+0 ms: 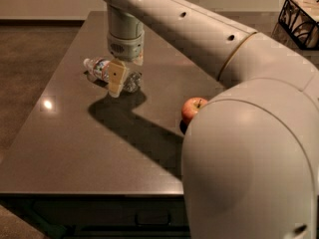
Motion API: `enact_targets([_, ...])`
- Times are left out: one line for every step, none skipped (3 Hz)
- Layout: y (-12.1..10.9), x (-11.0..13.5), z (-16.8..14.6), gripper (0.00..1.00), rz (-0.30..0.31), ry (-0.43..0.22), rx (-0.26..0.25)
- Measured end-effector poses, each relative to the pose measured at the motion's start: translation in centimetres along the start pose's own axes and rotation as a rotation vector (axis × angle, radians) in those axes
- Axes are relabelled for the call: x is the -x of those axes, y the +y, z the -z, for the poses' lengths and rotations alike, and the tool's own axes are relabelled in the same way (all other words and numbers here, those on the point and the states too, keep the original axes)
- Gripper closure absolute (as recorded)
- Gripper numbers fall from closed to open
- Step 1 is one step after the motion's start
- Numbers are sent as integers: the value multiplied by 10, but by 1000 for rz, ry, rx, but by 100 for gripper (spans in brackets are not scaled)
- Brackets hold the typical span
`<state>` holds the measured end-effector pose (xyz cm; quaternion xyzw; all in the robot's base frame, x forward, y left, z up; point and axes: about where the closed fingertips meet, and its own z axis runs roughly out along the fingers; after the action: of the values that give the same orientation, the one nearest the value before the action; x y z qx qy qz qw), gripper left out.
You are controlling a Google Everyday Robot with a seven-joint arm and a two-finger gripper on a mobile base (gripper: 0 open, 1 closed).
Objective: Move water bottle near redbull can
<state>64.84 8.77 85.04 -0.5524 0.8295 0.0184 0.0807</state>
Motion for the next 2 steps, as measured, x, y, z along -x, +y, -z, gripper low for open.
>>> enact_targets([-2, 4, -4, 41, 9, 19, 1])
enact_targets([-8, 1, 7, 65, 19, 24, -17])
